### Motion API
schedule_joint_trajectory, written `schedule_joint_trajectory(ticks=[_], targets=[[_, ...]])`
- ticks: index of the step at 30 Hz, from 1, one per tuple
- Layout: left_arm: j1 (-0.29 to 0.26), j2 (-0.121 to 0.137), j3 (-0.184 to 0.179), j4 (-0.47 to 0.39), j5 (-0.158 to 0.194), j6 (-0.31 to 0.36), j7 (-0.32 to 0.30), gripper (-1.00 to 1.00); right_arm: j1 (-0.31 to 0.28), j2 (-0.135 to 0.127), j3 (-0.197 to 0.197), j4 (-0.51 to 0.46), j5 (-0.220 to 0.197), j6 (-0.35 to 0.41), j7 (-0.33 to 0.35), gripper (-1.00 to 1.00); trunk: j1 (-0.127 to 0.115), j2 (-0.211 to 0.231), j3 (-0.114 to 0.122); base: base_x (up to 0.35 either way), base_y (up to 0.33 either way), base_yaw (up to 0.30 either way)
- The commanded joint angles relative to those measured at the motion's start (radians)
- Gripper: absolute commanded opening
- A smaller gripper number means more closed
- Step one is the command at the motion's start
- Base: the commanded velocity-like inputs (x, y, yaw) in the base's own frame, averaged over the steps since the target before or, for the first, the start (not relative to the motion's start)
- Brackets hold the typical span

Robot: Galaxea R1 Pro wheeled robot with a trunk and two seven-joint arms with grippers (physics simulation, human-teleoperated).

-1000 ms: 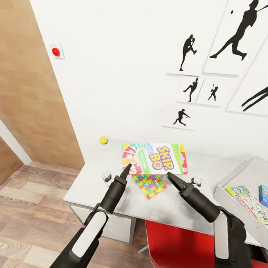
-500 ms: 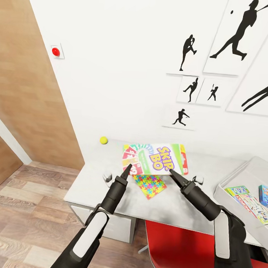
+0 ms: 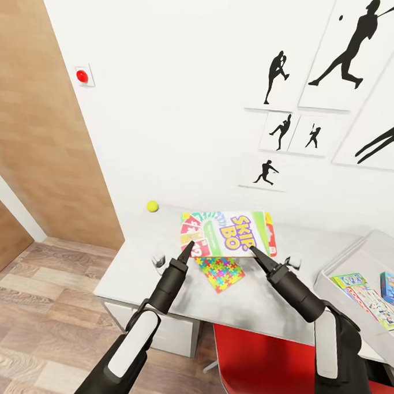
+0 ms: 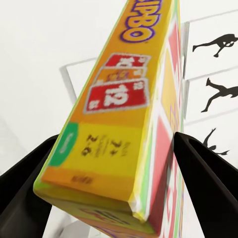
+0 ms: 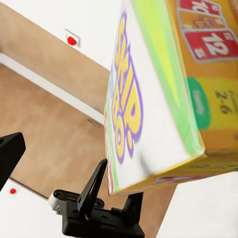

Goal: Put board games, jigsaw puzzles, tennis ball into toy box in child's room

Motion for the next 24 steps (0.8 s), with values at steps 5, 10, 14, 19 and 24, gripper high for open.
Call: schedule_joint_trajectory(ticks=[5, 10, 14, 19, 24], targets=[[-0.002, 0.0, -0.002, 0.001, 0.006, -0.005, -0.001, -1.0, -0.001, 0.001, -0.002, 0.0, -0.011, 0.003, 0.002, 1.0, 0.001, -0.002, -0.002, 0.0, 0.0, 0.0], [-0.002, 0.0, -0.002, 0.001, 0.006, -0.005, -0.002, -1.0, -0.002, 0.001, -0.002, 0.0, -0.02, 0.001, 0.002, 1.0, 0.001, -0.002, -0.002, 0.0, 0.0, 0.0], [-0.002, 0.0, -0.003, 0.002, 0.006, -0.005, -0.002, -1.0, -0.002, 0.001, -0.002, 0.0, -0.025, 0.001, 0.002, 1.0, 0.001, -0.002, -0.002, 0.0, 0.0, 0.0], [-0.002, 0.0, -0.003, 0.003, 0.006, -0.005, -0.002, -1.0, -0.002, 0.001, -0.002, 0.0, -0.028, 0.001, 0.002, 1.0, 0.001, -0.002, -0.002, 0.0, 0.0, 0.0], [-0.002, 0.0, -0.003, 0.003, 0.006, -0.005, -0.002, -1.0, -0.002, 0.001, -0.002, 0.0, -0.031, 0.001, 0.002, 1.0, 0.001, -0.002, -0.002, 0.0, 0.0, 0.0]])
